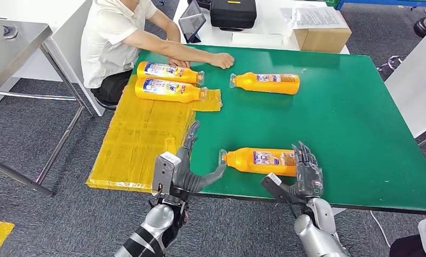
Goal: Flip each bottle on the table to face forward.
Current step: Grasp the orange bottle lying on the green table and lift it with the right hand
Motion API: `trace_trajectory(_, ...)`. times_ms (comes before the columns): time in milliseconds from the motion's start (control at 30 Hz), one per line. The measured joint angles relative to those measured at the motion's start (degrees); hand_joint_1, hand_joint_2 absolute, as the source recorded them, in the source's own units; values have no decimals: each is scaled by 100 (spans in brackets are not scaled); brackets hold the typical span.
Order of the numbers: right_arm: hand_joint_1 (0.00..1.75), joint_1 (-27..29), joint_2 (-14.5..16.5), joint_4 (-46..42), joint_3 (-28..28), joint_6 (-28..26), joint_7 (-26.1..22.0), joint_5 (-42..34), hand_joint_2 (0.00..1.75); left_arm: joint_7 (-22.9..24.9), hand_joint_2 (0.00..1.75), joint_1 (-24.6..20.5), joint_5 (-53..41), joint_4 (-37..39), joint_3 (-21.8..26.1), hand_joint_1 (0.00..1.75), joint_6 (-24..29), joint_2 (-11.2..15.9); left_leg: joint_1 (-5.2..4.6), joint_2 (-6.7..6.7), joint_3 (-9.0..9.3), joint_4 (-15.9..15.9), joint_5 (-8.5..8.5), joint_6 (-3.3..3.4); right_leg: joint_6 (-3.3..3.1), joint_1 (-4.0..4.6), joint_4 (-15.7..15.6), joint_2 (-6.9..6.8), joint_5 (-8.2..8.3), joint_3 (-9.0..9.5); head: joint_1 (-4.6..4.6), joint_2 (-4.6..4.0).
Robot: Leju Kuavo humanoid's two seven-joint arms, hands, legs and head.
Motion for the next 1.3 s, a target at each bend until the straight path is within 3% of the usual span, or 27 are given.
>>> trace_trajectory(500, 0, -594, -60, 723, 845, 114, 481, 307, 175, 92, 175, -139, 74, 141, -75, 0, -19, -64, 0, 16, 17, 0, 5, 3, 3, 1, 0, 9, 4, 10, -1, 0)
trace_trajectory(833, 2, -697, -114, 846, 1064, 66, 555, 332, 175, 95, 175, -183, 115, 168, -75, 0, -23, -67, 0, 21, 23, 0, 5, 3, -9, 1, 0, 9, 13, 13, -1, 0)
trace_trajectory(967, 172, -732, -135, 890, 1157, 161, 599, 235, 175, 96, 175, -197, 126, 175, -78, 0, -25, -76, 0, 23, 23, 0, 5, 3, -12, 1, 0, 9, 14, 12, -1, 0)
trace_trajectory(1300, 175, -856, -189, 1089, 1239, 602, 403, -378, 175, 114, 175, -244, 169, 270, -96, 0, -26, -94, 0, 20, 43, 0, 6, 4, -12, 1, -3, 8, 13, 31, 0, 0)
